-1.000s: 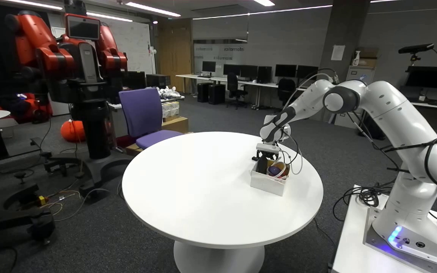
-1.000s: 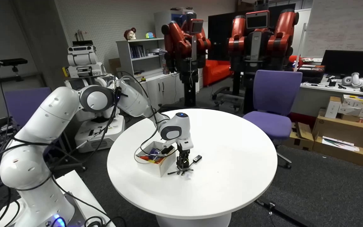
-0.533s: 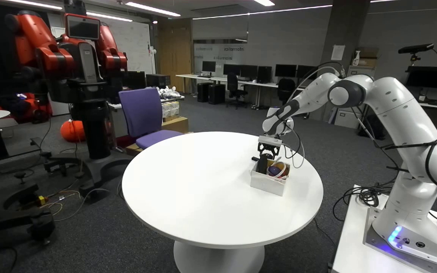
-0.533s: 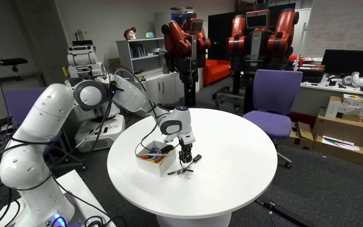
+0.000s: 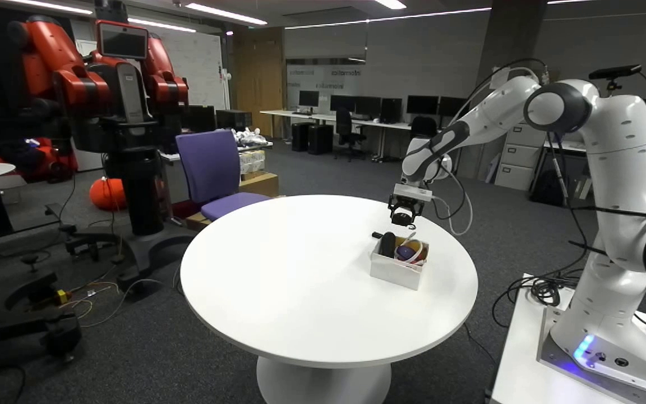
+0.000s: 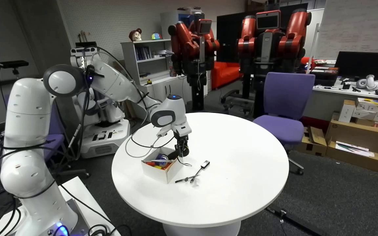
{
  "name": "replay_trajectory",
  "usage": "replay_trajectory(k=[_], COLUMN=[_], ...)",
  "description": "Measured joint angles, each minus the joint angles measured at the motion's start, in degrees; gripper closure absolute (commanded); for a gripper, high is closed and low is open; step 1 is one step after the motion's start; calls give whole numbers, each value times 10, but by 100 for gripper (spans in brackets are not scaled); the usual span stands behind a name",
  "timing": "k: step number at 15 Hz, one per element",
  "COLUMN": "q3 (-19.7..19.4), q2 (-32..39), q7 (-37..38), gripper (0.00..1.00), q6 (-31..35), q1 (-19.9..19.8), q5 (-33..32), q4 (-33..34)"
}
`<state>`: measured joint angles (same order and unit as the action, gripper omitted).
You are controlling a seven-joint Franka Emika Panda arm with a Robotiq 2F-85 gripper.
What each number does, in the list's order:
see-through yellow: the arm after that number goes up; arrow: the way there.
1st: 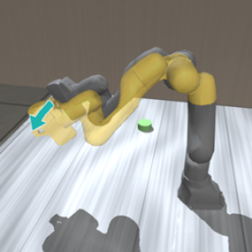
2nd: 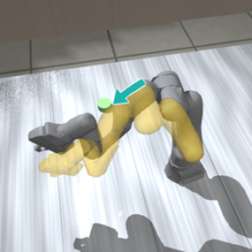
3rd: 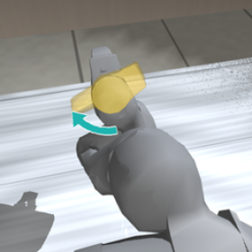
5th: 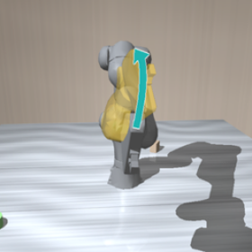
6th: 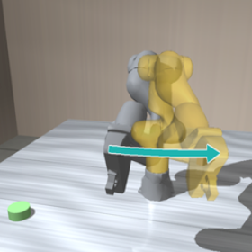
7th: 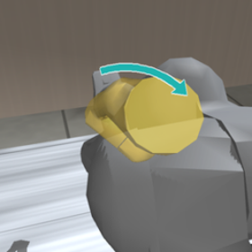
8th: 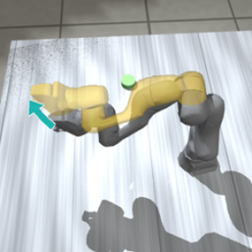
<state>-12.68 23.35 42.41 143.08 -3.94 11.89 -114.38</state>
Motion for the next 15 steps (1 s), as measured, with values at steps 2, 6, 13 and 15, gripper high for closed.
replay_trajectory(k=[2, 6, 13, 15], q3=[0, 10, 34, 33], q2=[-44, -116, -126, -117], q7=[2, 25, 160, 206], gripper=[47, 47, 47, 8], q6=[14, 65, 156, 159], q1=[18, 55, 109, 122], q5=[-15, -64, -193, -240], q4=[-50, -150, -223, -225])
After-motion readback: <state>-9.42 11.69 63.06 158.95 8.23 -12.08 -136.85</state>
